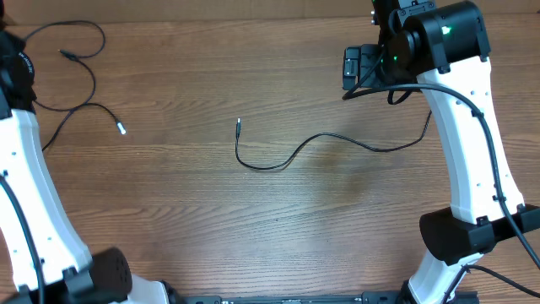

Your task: Untangle cables

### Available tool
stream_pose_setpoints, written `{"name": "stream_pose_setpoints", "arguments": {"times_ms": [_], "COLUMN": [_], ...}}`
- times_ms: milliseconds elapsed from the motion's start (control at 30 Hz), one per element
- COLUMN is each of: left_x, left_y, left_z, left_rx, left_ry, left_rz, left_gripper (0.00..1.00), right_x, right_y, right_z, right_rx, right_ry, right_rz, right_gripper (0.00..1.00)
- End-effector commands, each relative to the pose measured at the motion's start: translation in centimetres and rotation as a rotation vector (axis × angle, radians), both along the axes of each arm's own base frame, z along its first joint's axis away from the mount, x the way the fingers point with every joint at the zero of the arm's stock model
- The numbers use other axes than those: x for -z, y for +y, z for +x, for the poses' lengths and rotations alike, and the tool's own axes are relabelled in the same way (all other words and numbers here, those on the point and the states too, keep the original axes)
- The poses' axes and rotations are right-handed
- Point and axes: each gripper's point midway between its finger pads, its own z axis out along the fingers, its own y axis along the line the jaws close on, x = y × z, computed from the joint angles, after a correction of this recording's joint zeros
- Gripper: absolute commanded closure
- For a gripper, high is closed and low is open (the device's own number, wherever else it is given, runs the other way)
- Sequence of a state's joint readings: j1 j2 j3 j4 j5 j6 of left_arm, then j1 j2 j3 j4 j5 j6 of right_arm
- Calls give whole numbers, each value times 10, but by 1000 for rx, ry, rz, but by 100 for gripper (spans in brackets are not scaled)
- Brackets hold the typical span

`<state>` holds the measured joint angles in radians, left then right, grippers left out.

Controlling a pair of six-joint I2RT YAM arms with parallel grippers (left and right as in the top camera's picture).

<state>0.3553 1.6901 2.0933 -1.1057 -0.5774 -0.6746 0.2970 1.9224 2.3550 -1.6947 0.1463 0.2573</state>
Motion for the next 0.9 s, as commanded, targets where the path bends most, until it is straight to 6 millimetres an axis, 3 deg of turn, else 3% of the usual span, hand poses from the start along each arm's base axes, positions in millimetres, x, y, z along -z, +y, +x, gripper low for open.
{"name": "stream_pose_setpoints", "arguments": {"times_ms": [0, 33, 233, 267, 567, 800, 867], "left_x": [22, 40, 104, 125, 224, 287, 302], "left_y": [31, 37, 50, 51, 53, 45, 37], "left_z": [-23, -26, -19, -16, -9, -19, -20], "left_rx": [-172, -200, -223, -222, -147, -108, -85], "left_ry": [127, 180, 373, 444, 789, 997, 1009], "left_rz": [42, 18, -56, -76, -167, -261, -324], "left_gripper": [96, 96, 96, 96, 96, 94, 87], "right_x": [-10, -10, -10, -10, -10, -10, -10], "right_y": [-2, -2, -2, -2, -2, -2, -2], "right_z": [-4, -4, -4, -4, -4, -4, -4], "right_rx": [-3, -3, -3, -3, -3, -3, -3], "right_ry": [-29, -29, -29, -29, -29, -29, -29], "right_rz": [-3, -3, -3, -3, -3, -3, -3], "right_gripper": [0, 0, 0, 0, 0, 0, 0]}}
